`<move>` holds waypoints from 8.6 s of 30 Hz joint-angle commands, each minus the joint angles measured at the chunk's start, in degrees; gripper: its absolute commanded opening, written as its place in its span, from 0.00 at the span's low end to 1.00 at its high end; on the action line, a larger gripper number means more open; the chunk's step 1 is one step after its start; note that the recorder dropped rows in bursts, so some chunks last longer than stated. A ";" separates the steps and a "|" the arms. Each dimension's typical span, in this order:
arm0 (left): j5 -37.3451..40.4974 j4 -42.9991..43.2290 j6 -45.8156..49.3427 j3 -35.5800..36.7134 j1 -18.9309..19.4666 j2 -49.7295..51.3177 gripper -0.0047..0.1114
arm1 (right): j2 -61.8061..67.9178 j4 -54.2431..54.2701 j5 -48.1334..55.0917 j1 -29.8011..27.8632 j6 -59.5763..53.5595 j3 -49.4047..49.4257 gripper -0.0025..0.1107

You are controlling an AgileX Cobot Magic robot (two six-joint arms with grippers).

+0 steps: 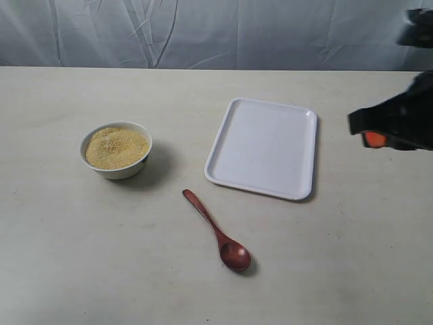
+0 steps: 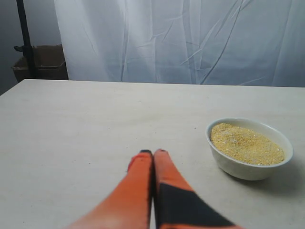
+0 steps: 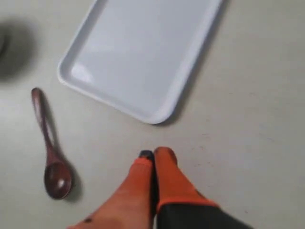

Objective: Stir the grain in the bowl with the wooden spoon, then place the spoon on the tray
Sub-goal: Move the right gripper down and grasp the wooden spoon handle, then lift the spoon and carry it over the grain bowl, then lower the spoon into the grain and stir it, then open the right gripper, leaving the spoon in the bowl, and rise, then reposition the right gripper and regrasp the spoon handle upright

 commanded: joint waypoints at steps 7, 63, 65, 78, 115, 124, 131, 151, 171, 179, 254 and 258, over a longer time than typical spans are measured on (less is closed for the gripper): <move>-0.39 -0.01 0.00 0.16 -0.04 -0.26 0.04 | 23.75 -5.23 4.91 23.23 -0.65 -15.14 0.01; -0.39 -0.01 0.00 0.16 -0.04 -0.26 0.04 | 44.59 -22.60 -4.02 34.72 20.98 -30.61 0.02; -0.39 -0.01 0.00 0.16 -0.04 -0.26 0.04 | 42.80 -22.14 -5.57 34.33 22.18 -31.65 0.02; -0.39 -0.01 0.00 0.16 -0.04 -0.26 0.04 | 50.76 -6.85 -29.65 30.17 38.64 -45.57 0.02; -0.39 -0.01 0.00 0.16 -0.04 -0.26 0.04 | 67.40 -4.49 -49.61 30.04 55.39 -45.92 0.02; -0.39 -0.01 0.00 0.16 -0.04 -0.26 0.04 | 67.40 -4.72 -47.89 30.04 52.96 -45.92 0.02; -0.39 -0.01 0.00 0.16 -0.04 -0.26 0.04 | 67.40 -4.45 -46.89 30.04 52.80 -45.92 0.25; -0.39 -0.01 0.00 0.16 -0.04 -0.26 0.04 | 65.96 -2.37 -40.84 28.90 52.91 -45.92 0.32; -0.39 -0.01 0.00 0.16 -0.04 -0.26 0.04 | 57.33 20.68 -19.90 19.15 13.62 -45.92 0.32; -0.39 -0.01 0.00 0.16 -0.04 -0.26 0.04 | 57.82 84.89 -6.99 13.99 -49.34 -36.26 0.32; -0.39 0.10 0.00 0.16 -0.04 -0.26 0.04 | 52.00 30.75 -72.39 36.05 5.23 -27.50 0.35; -0.39 0.10 0.00 0.16 -0.04 -0.26 0.04 | 54.38 10.69 -64.84 32.72 31.42 -27.50 0.28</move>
